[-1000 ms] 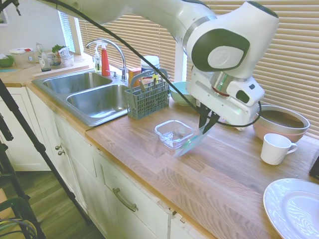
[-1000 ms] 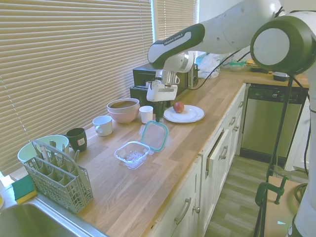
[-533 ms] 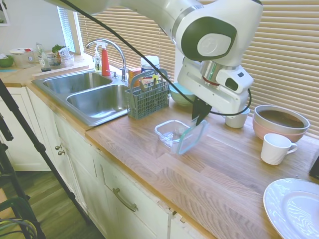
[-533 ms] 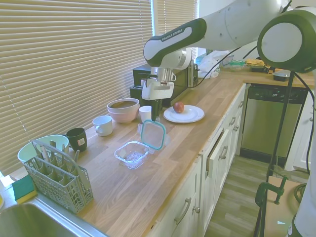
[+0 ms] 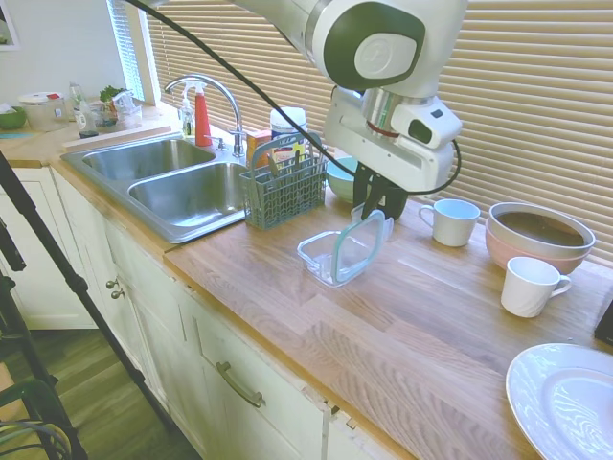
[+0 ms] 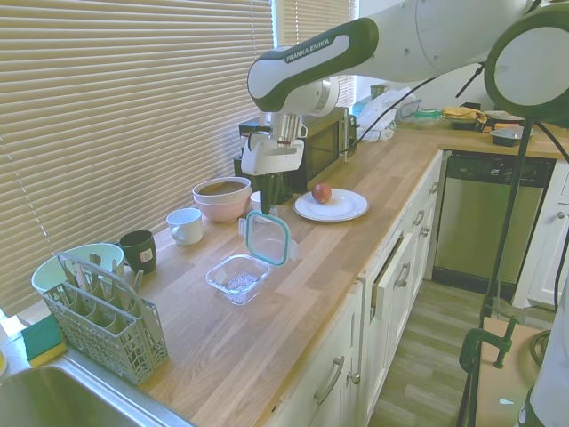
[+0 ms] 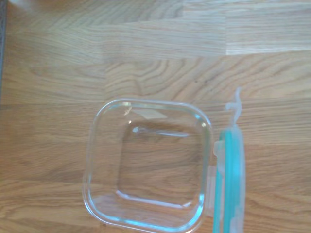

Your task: Cover the lid of the food container

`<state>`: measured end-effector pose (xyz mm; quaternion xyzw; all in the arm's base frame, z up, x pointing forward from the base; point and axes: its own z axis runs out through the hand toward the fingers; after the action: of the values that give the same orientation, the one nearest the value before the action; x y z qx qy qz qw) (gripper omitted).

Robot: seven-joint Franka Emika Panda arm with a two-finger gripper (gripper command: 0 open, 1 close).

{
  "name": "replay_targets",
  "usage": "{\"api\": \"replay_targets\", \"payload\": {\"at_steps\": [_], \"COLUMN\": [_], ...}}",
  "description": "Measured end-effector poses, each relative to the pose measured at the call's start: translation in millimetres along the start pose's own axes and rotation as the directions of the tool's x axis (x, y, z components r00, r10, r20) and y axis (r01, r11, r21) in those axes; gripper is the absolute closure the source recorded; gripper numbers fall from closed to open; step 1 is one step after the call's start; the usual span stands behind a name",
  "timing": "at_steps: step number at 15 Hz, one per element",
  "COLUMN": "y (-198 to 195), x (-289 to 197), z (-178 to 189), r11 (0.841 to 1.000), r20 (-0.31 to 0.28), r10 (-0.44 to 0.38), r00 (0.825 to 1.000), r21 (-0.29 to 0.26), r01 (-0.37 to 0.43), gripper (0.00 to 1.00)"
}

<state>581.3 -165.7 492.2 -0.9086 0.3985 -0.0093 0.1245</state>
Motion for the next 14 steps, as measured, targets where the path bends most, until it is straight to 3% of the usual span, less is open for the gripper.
{"api": "replay_targets", "payload": {"at_steps": [6,14], "y": [-20,-59], "x": [-22,-47], "z": [-19,2], "r11": [1.000,0.998], "r20": [-0.033,-0.031], "r10": [-0.008,-0.022], "r00": [0.999,0.999], "r21": [-0.003,-0.053], "r01": [0.008,0.020], "gripper": [1.00,1.00]}}
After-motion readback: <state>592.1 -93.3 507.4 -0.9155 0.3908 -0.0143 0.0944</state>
